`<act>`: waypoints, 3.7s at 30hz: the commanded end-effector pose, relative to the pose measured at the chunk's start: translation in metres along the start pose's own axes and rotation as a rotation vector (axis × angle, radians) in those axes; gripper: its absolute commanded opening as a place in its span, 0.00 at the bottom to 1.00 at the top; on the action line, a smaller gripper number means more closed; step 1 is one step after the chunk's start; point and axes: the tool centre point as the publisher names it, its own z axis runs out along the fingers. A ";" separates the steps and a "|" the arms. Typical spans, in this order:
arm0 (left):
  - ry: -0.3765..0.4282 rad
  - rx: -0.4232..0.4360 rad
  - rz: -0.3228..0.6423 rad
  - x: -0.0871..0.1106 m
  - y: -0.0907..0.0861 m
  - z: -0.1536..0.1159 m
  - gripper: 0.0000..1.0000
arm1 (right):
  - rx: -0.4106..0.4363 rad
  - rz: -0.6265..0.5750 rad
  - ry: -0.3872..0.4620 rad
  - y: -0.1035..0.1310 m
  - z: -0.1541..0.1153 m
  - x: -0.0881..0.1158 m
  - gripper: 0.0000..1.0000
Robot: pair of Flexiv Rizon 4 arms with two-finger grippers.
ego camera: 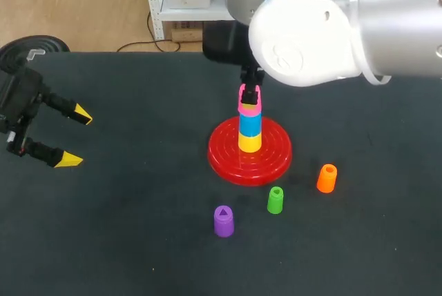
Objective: Pick up and stack the cylinders on the red base in this order: pink,purple,orange,green
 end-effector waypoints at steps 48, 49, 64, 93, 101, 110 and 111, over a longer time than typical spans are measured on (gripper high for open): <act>-0.003 -0.003 0.003 0.001 0.000 0.000 1.00 | -0.033 -0.001 0.004 -0.009 0.017 0.002 0.00; -0.003 -0.003 0.003 0.001 0.000 0.000 1.00 | -0.036 -0.002 0.004 -0.008 0.018 0.002 0.00; -0.003 -0.003 0.003 0.001 0.000 0.000 1.00 | -0.071 -0.018 0.013 -0.011 0.024 0.001 0.00; -0.003 -0.003 0.003 0.001 0.000 0.000 1.00 | -0.061 -0.002 -0.028 -0.011 0.019 0.002 1.00; -0.003 -0.003 0.003 0.001 0.000 0.000 1.00 | -0.002 -0.004 -0.038 -0.008 0.000 0.001 1.00; -0.003 -0.003 0.003 0.001 0.000 0.000 1.00 | 0.080 -0.079 -0.075 0.037 -0.033 -0.017 1.00; -0.003 -0.003 0.003 0.001 0.000 0.000 1.00 | 0.078 -0.093 -0.094 0.044 -0.034 -0.021 1.00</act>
